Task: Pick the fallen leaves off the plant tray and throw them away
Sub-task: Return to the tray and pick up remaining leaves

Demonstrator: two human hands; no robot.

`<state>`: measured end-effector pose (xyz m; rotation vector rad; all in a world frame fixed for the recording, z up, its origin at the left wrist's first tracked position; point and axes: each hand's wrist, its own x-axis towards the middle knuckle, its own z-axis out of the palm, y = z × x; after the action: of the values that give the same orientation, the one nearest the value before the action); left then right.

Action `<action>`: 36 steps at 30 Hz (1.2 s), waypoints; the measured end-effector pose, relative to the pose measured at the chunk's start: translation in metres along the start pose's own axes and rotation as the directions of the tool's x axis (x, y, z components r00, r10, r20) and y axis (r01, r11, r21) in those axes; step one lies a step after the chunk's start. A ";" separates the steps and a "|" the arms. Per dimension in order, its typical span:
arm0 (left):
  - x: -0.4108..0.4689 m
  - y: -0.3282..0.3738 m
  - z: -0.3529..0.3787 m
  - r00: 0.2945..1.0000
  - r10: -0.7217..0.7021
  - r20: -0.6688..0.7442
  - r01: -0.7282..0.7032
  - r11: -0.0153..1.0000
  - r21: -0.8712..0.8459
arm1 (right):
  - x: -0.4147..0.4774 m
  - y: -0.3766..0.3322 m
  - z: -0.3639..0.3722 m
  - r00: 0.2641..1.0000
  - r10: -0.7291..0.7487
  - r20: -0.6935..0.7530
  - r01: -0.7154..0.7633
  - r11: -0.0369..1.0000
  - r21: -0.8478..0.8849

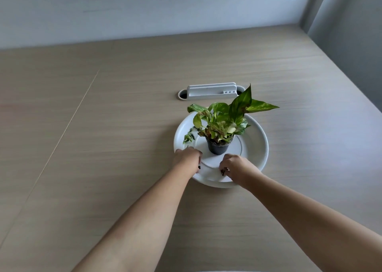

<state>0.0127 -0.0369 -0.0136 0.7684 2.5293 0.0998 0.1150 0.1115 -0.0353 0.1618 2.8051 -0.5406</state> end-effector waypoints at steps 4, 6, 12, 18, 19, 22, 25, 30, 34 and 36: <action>-0.001 -0.001 0.006 1.000 0.015 -0.025 -0.017 0.997 -0.076 | 0.003 0.000 0.001 0.999 -0.054 -0.005 0.054 0.998 0.009; -0.002 0.003 0.005 1.000 0.026 0.014 -0.025 0.996 -0.089 | 0.004 -0.001 0.001 0.997 -0.075 -0.001 0.075 0.997 0.008; 0.001 0.002 0.009 0.998 0.058 0.018 -0.055 0.988 -0.143 | 0.000 0.008 -0.009 0.998 0.005 -0.065 -0.001 0.998 0.063; -0.009 -0.005 -0.002 0.981 -0.033 -0.191 -0.041 0.929 -0.369 | -0.009 0.036 -0.041 0.968 0.192 -0.160 -0.171 0.976 0.133; -0.011 -0.007 -0.005 0.977 -0.059 -0.205 -0.031 0.912 -0.408 | -0.009 0.037 -0.043 0.970 0.200 -0.137 -0.186 0.977 0.107; -0.016 -0.010 -0.010 0.971 -0.110 -0.210 -0.010 0.866 -0.500 | -0.011 0.034 -0.042 0.979 0.192 -0.072 -0.191 0.981 0.022; -0.019 -0.009 -0.013 0.968 -0.124 -0.218 -0.012 0.845 -0.535 | -0.010 0.033 -0.037 0.985 0.165 -0.039 -0.165 0.986 -0.001; -0.021 -0.007 -0.008 0.965 -0.142 -0.221 -0.018 0.804 -0.595 | -0.008 0.029 -0.032 0.976 0.214 -0.034 -0.213 0.977 0.026; -0.023 -0.006 -0.008 0.965 -0.159 -0.210 -0.011 0.771 -0.636 | -0.008 0.027 -0.030 0.956 0.294 -0.025 -0.290 0.952 0.100; -0.023 -0.008 -0.009 0.965 -0.165 -0.203 -0.005 0.762 -0.647 | -0.009 0.026 -0.033 0.950 0.310 -0.035 -0.301 0.941 0.157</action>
<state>0.0210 -0.0553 0.0024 0.3714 2.4807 1.0436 0.1192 0.1471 -0.0124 0.6436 2.7178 -0.6773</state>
